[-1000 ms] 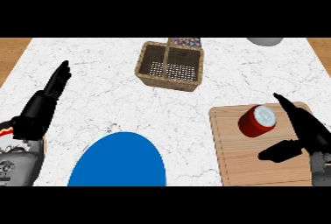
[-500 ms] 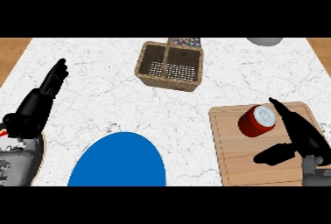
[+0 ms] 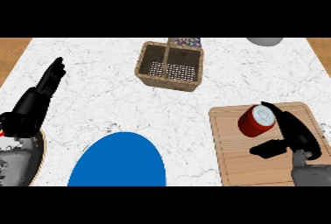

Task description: Pick the can from the cutting board and place it in the basket

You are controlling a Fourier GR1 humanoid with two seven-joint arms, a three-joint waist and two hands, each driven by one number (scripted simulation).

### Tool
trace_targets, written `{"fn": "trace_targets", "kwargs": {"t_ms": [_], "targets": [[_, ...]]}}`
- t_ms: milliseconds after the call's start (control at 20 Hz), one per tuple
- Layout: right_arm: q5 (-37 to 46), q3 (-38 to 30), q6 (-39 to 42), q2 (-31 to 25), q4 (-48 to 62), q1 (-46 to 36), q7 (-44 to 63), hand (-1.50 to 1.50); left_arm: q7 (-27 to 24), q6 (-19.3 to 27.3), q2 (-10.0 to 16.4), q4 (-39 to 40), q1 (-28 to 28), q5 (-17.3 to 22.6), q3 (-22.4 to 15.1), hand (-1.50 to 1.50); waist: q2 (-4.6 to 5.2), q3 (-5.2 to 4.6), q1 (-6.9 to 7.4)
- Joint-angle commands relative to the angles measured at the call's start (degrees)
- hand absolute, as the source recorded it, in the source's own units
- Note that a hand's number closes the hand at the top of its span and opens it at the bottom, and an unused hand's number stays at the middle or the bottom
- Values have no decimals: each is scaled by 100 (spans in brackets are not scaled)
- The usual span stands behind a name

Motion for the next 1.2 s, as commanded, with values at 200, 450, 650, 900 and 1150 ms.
{"fn": "trace_targets", "kwargs": {"t_ms": [200, 450, 650, 900, 1150], "targets": [[291, -114, -344, 221, 639, -36, -706, 150, -580, 270, -413, 534, -44, -349, -115, 0, 10, 4, -9], [513, -164, -236, 64, 796, -328, -940, 150, -69, -158, -187, -126, 212, -127, -7, 0, 3, 5, 16], [974, -142, -750, 162, 1180, -536, -1193, 150, -104, -327, -4, -104, 183, -61, 185, 0, 7, 6, 27], [1132, -133, 672, -1449, 2084, -1740, -1844, 150, 72, -156, -192, -110, -112, -143, -5, 0, 54, 9, 211], [1450, -333, 652, -2113, 3239, -3094, -2530, 150, 29, -202, -270, -206, 43, -148, -99, 0, 63, 10, 264]]}}
